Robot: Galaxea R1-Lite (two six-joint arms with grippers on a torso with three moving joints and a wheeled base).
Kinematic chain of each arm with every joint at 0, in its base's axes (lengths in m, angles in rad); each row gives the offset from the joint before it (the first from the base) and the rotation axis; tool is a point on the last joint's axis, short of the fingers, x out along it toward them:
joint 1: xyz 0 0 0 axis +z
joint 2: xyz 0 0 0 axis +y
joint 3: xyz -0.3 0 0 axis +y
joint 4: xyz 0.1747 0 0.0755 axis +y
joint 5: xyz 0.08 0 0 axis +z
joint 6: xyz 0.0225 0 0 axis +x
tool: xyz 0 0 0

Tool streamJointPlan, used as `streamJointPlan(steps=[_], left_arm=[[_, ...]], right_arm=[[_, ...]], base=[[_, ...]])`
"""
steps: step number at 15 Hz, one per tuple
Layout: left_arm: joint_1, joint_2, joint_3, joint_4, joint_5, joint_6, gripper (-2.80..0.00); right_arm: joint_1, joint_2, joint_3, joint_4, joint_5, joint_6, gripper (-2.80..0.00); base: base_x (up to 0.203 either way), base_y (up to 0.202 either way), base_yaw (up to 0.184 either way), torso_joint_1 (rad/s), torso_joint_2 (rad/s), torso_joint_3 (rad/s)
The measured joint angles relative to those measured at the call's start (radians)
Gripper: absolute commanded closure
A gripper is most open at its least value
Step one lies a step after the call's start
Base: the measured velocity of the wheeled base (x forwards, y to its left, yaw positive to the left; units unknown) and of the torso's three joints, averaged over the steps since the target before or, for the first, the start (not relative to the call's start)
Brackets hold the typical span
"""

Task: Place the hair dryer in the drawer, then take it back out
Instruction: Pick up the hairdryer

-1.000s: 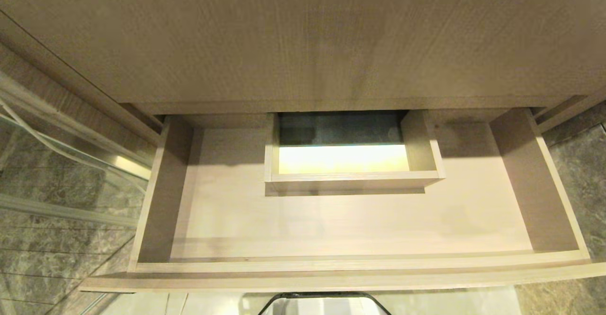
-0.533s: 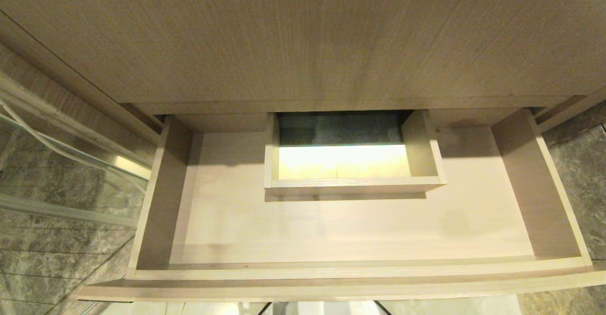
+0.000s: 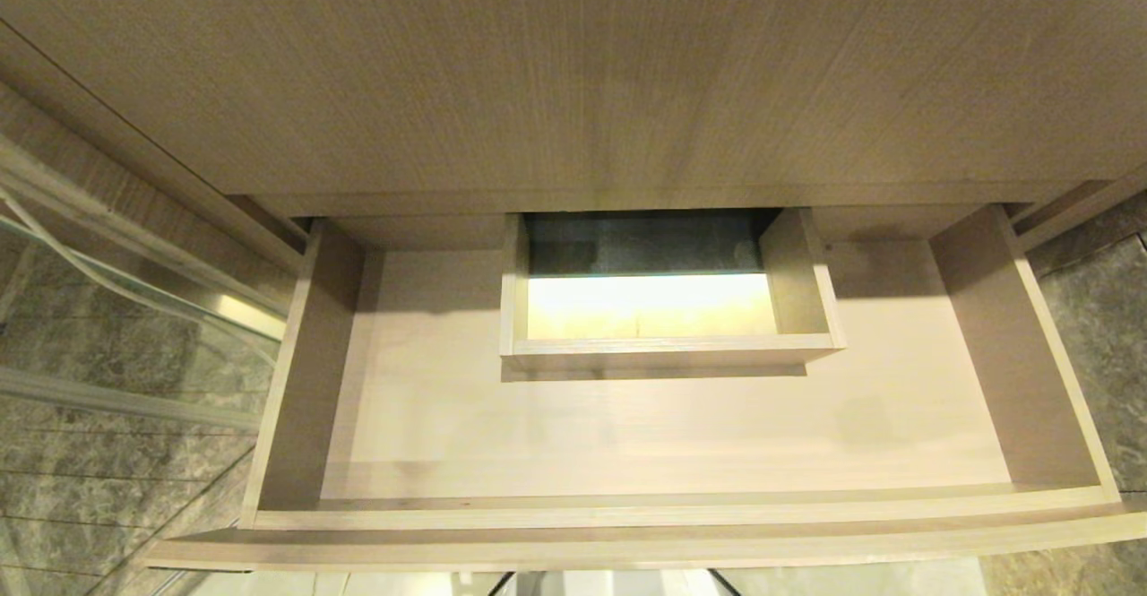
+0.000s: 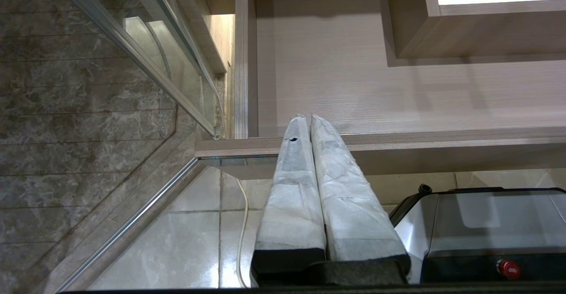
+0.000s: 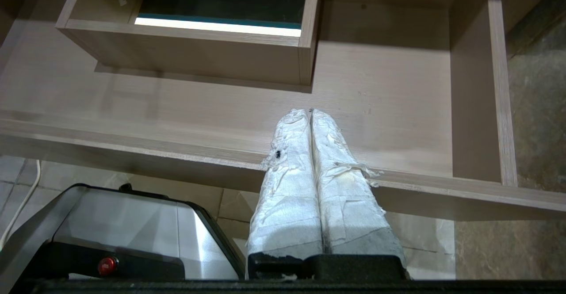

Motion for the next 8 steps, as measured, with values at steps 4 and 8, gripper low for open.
streamJointPlan(steps=[4,8], left_arm=[[0.000,0.000,0.000,0.000,0.001,0.000,0.00],[0.000,0.000,0.000,0.000,0.001,0.000,0.00]], right_arm=[[0.000,0.000,0.000,0.000,-0.005,0.005,0.00],[0.000,0.000,0.000,0.000,-0.003,0.003,0.00]], base=[[0.000,0.000,0.000,0.000,0.00,0.000],[0.000,0.000,0.000,0.000,0.00,0.000]])
